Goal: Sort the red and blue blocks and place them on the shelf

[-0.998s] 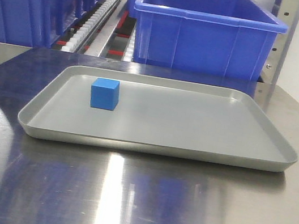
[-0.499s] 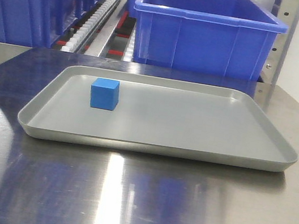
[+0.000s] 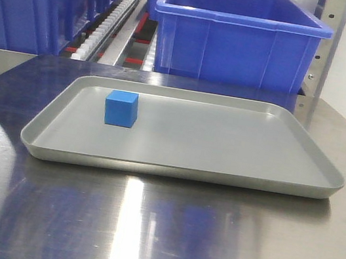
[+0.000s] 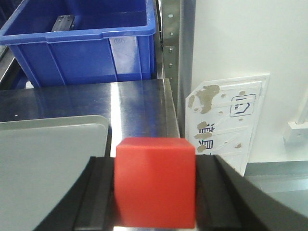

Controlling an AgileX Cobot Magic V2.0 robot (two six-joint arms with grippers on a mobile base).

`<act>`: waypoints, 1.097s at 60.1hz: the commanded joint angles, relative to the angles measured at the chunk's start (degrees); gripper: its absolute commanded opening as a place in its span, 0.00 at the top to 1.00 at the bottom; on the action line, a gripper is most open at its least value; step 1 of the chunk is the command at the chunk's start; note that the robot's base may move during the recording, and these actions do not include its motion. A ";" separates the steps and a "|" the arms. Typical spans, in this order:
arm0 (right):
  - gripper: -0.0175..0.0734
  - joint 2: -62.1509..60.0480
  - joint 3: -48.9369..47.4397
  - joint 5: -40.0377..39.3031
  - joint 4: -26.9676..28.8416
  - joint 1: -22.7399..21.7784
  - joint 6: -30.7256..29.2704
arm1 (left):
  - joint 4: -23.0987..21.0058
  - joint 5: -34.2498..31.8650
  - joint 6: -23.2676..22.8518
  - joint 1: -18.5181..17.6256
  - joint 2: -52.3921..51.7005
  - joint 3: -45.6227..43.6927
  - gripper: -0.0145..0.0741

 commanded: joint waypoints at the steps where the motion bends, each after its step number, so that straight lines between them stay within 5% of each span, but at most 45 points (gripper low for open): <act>1: 0.74 0.04 -1.49 -5.34 -0.56 -0.39 -0.14 | -2.38 -4.70 -0.15 0.07 0.22 -1.67 0.18; 11: 0.74 0.04 -1.49 -5.34 -0.56 -0.39 -0.14 | -2.93 -3.05 -0.15 0.07 0.22 -1.67 0.22; 14: 0.74 0.04 -1.49 -5.34 -0.56 -0.39 -0.14 | -2.93 -2.89 -0.15 0.07 0.22 -1.67 0.40; 18: 0.74 0.04 -1.49 -5.34 -0.56 -0.39 -0.14 | -2.71 -1.97 -0.15 0.07 0.22 -1.67 0.80; 21: 0.74 0.04 -1.49 -5.34 -0.56 -0.39 -0.14 | -2.33 -1.18 -0.15 0.07 0.22 -1.67 0.69; 38: 0.74 0.04 -1.49 -5.34 -0.56 -0.39 -0.14 | -2.69 -1.56 -0.15 0.07 0.22 -1.67 0.70; 56: 0.74 0.04 -1.49 -5.34 -0.56 -0.39 -0.14 | -2.69 -3.43 -0.15 0.07 0.22 -1.67 0.28; 66: 0.74 0.04 -1.49 -5.34 -0.56 -0.39 -0.14 | -2.69 -3.05 -0.15 0.07 0.22 -1.23 0.25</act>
